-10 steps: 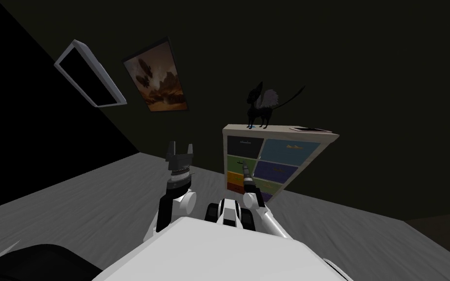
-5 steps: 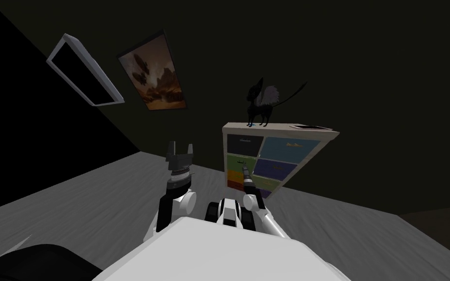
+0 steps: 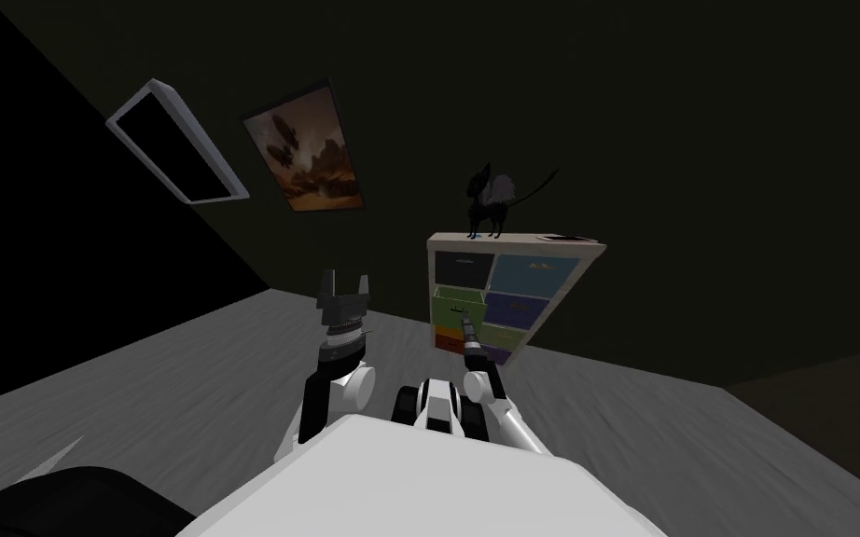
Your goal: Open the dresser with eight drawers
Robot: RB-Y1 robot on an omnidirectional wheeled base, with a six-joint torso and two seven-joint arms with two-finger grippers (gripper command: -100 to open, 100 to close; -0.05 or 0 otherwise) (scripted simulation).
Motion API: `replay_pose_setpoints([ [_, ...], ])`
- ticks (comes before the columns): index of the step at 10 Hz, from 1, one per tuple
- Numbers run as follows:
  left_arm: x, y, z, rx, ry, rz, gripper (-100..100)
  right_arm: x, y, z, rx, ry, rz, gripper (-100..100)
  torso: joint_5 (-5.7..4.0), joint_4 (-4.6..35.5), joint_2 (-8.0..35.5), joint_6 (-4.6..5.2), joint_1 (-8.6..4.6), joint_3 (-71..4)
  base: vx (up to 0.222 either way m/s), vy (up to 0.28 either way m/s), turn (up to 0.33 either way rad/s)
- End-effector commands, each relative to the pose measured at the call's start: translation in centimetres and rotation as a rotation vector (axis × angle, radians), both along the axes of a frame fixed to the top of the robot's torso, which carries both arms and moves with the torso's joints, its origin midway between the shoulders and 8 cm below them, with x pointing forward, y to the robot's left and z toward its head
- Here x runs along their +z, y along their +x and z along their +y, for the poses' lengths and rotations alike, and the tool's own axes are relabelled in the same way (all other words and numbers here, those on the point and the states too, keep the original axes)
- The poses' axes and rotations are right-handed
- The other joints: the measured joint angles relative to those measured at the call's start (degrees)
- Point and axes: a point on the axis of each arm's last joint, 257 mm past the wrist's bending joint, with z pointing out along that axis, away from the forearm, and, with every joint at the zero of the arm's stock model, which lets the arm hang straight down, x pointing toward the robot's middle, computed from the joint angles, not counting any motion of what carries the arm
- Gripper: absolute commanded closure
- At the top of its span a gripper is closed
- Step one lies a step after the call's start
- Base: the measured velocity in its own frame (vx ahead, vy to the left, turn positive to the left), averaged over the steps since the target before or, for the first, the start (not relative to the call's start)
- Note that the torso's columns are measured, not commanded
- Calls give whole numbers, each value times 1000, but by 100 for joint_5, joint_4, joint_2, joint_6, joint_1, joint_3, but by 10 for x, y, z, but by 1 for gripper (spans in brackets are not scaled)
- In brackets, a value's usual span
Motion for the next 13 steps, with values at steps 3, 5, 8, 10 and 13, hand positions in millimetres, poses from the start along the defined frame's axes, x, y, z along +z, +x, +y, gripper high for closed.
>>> replay_pose_setpoints([
  [3,0,0,0,0,0,0,0,14,11,12,13,0,-8,-100,-5,-17,-21,-10,1,-5,-124,18,-64],
  [5,0,0,0,0,0,0,0,25,21,19,25,1,-7,-100,-17,-56,-85,-10,-17,-47,-9,-12,-43],
  [8,0,0,0,0,0,0,0,41,35,31,46,2,-7,-100,-14,-44,-36,-10,-7,-15,-30,-7,-77],
  [10,0,0,0,0,0,0,0,53,44,39,62,3,-9,-100,-10,-23,-16,-8,-3,-5,-46,-4,-60],
  [13,0,0,0,0,0,0,0,43,44,42,68,-3,14,0,-7,-9,0,-10,1,6,-20,-2,-31],
])
